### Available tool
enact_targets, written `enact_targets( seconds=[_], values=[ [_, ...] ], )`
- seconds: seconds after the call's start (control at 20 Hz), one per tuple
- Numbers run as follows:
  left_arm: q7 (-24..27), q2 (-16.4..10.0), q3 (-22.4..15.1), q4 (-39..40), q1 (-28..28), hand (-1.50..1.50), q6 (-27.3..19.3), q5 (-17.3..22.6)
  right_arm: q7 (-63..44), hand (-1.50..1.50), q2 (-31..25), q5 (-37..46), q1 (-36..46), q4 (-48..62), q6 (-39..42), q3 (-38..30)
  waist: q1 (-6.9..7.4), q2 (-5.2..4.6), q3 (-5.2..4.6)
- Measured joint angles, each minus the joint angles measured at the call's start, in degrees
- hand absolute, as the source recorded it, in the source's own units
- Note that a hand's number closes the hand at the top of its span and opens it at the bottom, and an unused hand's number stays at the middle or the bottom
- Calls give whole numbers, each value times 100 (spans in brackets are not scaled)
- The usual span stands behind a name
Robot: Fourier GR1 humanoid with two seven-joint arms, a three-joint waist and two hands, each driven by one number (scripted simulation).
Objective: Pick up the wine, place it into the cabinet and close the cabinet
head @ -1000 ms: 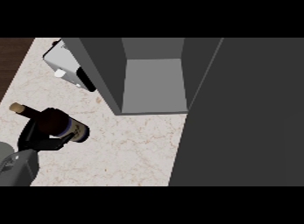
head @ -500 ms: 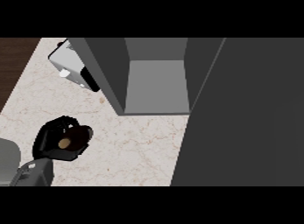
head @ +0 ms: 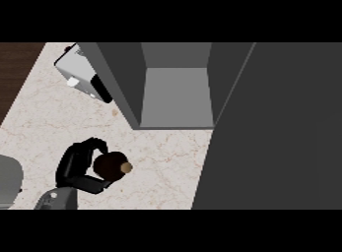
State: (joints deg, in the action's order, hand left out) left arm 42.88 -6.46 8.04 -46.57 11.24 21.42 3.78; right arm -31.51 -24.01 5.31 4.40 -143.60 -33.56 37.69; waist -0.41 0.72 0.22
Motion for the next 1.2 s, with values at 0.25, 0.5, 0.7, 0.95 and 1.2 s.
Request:
enact_targets(
  seconds=[0.25,0.5,0.7,0.95,1.2],
  values=[
    [-645,216,-290,-1023,-460,150,114,162,93,-150,-127,-5,-72,-18,-60,-95,15,-9,-13],
    [-1303,514,-809,-2067,-830,150,-162,313,282,-150,-233,-19,-227,-25,-81,-68,5,-14,-16],
    [-1750,595,-1347,-2735,-1006,150,-613,498,466,-150,-356,-31,-400,-35,-72,-79,-21,-21,-18],
    [-2061,630,-1906,-3362,-1111,150,-1317,493,629,-150,-359,-52,-529,-26,-85,-26,-22,-33,-21],
    [-2179,640,-2202,-3567,-928,150,-2114,488,677,-150,-564,-78,-568,-66,-37,-213,-58,-37,-23]
  ],
)
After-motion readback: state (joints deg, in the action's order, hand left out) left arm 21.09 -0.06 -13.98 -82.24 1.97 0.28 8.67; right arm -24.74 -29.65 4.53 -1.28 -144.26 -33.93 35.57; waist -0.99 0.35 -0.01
